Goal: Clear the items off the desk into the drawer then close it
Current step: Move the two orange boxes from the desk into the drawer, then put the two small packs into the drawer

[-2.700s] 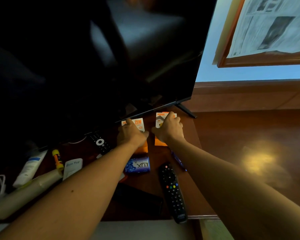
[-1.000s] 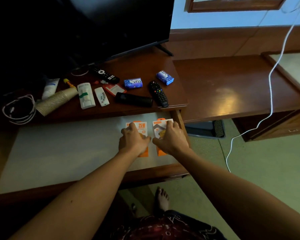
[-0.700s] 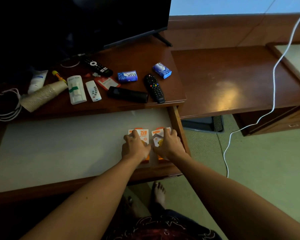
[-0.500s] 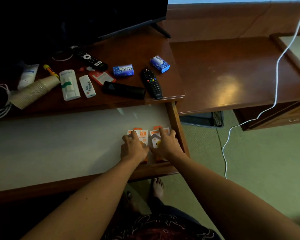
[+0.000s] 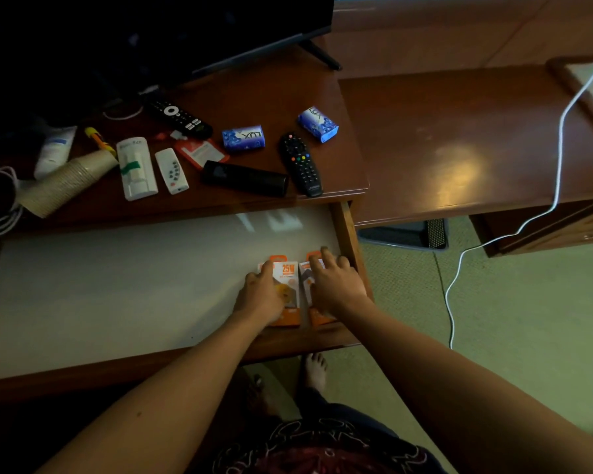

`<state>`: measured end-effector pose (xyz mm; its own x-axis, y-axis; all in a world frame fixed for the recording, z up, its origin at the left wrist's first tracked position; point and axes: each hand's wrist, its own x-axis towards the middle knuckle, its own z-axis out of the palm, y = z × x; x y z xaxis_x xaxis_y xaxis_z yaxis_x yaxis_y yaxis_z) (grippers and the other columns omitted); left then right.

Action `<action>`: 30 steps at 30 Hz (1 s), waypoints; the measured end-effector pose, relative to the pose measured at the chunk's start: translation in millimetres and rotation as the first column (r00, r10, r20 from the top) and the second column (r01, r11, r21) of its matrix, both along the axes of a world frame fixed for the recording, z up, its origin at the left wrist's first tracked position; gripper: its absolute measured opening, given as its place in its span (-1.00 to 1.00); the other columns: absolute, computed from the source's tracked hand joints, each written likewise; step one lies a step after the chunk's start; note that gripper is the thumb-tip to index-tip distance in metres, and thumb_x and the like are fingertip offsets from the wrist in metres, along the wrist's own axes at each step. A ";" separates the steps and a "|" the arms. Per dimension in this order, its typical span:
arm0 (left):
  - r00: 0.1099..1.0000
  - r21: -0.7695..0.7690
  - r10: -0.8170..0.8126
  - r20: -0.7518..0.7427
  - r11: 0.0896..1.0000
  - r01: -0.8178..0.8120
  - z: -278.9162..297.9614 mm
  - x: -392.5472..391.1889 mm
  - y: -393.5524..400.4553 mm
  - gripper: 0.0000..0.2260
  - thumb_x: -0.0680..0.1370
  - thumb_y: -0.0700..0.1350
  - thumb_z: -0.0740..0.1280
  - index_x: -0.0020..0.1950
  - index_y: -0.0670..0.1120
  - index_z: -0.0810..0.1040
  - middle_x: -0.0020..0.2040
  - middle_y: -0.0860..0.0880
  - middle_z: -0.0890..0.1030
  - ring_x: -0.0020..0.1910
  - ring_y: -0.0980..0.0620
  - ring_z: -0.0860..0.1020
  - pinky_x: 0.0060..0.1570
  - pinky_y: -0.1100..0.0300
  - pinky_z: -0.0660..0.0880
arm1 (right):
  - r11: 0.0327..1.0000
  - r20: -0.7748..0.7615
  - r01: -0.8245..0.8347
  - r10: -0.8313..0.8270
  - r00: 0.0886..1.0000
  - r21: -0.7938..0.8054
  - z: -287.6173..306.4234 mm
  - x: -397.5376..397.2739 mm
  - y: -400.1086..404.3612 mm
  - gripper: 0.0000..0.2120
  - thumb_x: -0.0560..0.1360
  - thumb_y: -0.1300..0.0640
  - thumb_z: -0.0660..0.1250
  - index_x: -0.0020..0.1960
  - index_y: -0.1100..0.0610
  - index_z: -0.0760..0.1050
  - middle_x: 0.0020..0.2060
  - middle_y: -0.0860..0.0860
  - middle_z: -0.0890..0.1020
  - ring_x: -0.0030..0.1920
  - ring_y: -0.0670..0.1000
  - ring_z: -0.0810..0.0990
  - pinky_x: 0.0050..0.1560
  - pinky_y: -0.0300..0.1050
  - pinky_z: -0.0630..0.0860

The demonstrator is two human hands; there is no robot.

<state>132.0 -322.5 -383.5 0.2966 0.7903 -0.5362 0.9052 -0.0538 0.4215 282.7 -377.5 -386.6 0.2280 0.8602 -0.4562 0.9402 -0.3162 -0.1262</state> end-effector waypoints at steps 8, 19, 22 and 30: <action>0.999 -0.030 0.026 0.044 0.999 -0.024 -12.6 10.9 -11.6 -0.31 0.52 -0.10 0.39 0.57 0.11 0.14 0.34 -0.18 0.40 0.28 -0.22 0.47 0.25 0.01 0.46 | 0.998 0.076 -0.067 0.066 0.995 0.011 3.0 10.3 -2.5 -0.49 0.60 0.16 0.24 0.51 0.23 0.24 0.44 0.22 0.36 0.43 0.27 0.32 0.32 0.13 0.40; 0.998 -0.033 -0.052 -0.034 0.998 0.051 -2.8 14.2 -8.0 -0.30 0.49 -0.04 0.43 0.55 0.08 0.16 0.34 -0.16 0.40 0.26 -0.20 0.48 0.22 0.01 0.50 | 1.000 -0.004 -0.019 0.019 1.000 -0.022 7.1 11.8 3.8 -0.44 0.52 0.19 0.39 0.46 0.25 0.30 0.37 0.22 0.42 0.37 0.25 0.41 0.26 0.13 0.49; 0.993 0.047 -0.071 -0.093 0.996 0.076 13.1 17.2 -2.1 -0.40 0.51 -0.02 0.41 0.49 0.08 0.23 0.32 -0.11 0.39 0.20 -0.17 0.52 0.09 0.02 0.54 | 0.999 -0.083 0.007 -0.003 0.997 0.051 19.8 15.4 9.3 -0.50 0.46 0.21 0.44 0.35 0.21 0.40 0.28 0.17 0.48 0.30 0.21 0.47 0.19 0.08 0.52; 0.981 0.477 -0.186 0.051 0.868 0.140 75.9 46.2 54.3 -0.60 0.57 -0.04 0.27 0.40 -0.01 0.37 0.32 -0.05 0.45 0.18 -0.13 0.51 0.01 0.01 0.51 | 0.888 -0.134 0.101 -0.045 0.990 0.448 80.6 35.6 56.6 -0.79 0.50 0.19 0.25 0.13 0.15 0.49 0.08 0.09 0.60 0.04 0.17 0.60 -0.18 -0.06 0.41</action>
